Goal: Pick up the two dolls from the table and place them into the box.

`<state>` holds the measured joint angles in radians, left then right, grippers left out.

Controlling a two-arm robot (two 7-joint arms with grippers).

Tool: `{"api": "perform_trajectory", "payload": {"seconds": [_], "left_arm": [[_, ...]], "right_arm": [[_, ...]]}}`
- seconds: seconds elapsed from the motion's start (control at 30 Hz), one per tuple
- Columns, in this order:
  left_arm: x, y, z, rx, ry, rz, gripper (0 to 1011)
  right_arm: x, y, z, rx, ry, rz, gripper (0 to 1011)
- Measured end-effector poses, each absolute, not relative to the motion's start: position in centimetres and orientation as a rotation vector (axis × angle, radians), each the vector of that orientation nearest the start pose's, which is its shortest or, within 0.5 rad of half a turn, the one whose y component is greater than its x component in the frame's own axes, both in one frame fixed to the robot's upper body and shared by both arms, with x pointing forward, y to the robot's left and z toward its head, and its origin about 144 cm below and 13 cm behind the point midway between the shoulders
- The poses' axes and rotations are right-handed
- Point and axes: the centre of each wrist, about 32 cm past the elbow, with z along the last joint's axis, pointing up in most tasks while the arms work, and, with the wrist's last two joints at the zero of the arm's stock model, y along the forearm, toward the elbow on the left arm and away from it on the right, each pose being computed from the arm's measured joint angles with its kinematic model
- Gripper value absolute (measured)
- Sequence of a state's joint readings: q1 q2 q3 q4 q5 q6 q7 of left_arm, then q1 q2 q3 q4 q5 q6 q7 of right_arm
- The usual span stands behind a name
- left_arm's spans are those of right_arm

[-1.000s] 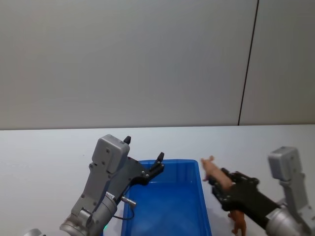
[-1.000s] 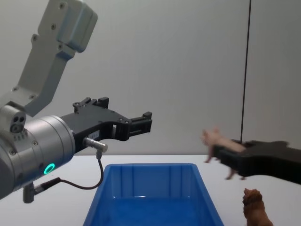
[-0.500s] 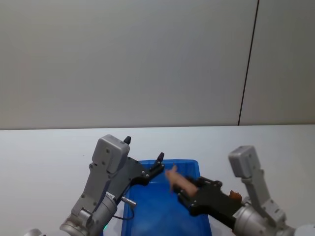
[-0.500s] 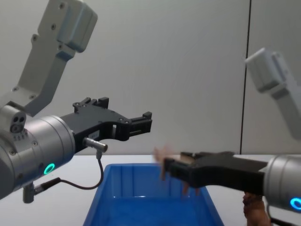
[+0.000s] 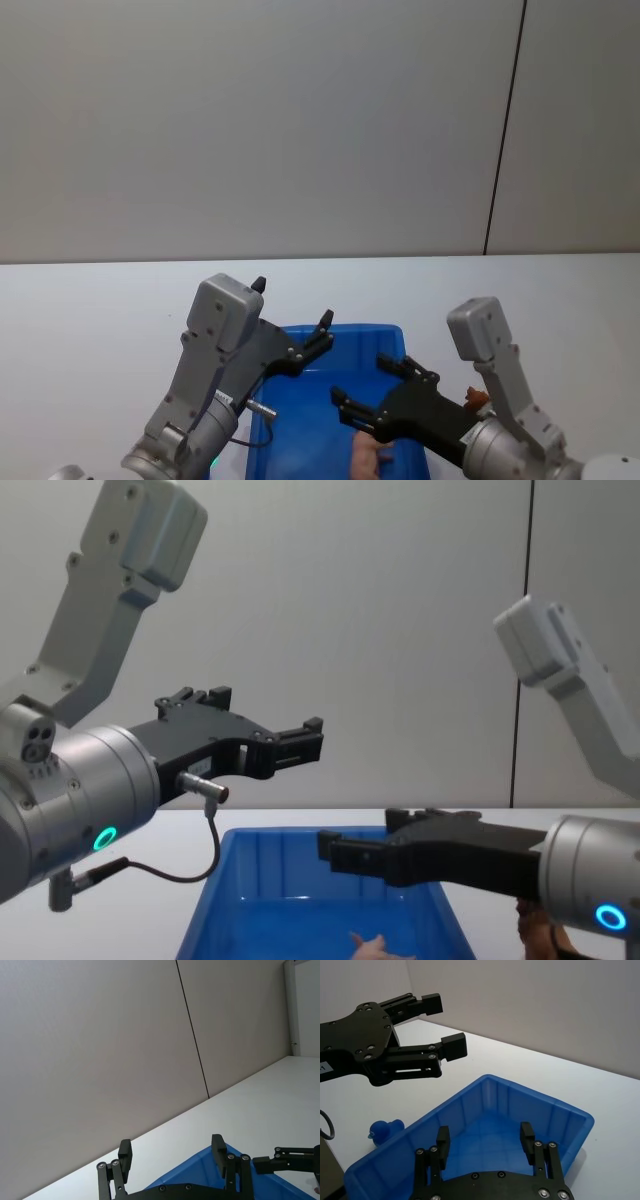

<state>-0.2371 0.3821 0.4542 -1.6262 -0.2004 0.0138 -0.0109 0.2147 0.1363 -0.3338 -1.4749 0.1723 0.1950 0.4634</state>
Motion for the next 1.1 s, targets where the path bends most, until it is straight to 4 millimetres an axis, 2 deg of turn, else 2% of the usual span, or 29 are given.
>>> {"api": "perform_trajectory", "payload": {"seconds": [0.17,0.27,0.77,1.1], "left_arm": [[49.2,19.8,120.4,0.061,-0.268,1.124,1002],[49.2,19.8,120.4,0.061,-0.267,1.124,1001],[49.2,19.8,120.4,0.061,-0.268,1.124,1002],[49.2,19.8,120.4,0.061,-0.268,1.124,1001]], "right_arm": [[49.8,-16.9,117.2,-0.103,0.082,-0.824,971],[49.2,-17.1,117.4,-0.097,0.077,-0.853,1001],[45.6,-18.9,118.1,-0.06,0.031,-1.022,1001],[44.0,-19.8,118.5,-0.059,0.022,-1.128,1001]]}}
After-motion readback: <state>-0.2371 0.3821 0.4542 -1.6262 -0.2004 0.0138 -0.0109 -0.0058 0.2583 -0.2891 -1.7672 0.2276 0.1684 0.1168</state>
